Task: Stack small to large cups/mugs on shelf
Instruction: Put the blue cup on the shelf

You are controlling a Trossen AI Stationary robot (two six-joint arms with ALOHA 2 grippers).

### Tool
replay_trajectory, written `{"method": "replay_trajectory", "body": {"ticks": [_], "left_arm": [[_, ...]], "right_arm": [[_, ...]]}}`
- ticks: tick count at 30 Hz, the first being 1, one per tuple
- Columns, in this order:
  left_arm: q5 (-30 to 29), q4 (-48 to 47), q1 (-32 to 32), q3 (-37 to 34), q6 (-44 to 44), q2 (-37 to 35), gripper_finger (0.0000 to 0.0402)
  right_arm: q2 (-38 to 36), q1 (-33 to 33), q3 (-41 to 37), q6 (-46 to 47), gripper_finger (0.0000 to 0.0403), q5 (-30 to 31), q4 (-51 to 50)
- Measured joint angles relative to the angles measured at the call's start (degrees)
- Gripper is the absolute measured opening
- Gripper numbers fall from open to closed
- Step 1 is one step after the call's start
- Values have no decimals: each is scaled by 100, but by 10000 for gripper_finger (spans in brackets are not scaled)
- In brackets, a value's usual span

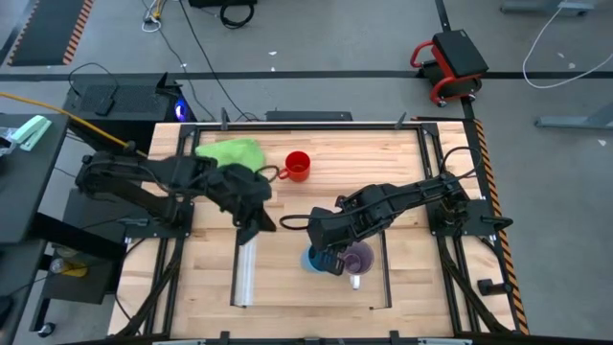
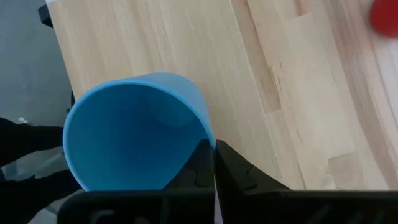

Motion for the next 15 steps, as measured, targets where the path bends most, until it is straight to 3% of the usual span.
{"method": "replay_trajectory", "body": {"ticks": [5, 15], "left_arm": [[1, 607, -361, 0, -124, 339, 35], [-3, 813, -488, -2, -244, 941, 40]], "right_arm": [[0, 11, 0, -33, 1, -101, 40], [0, 13, 0, -138, 2, -187, 157]]}}
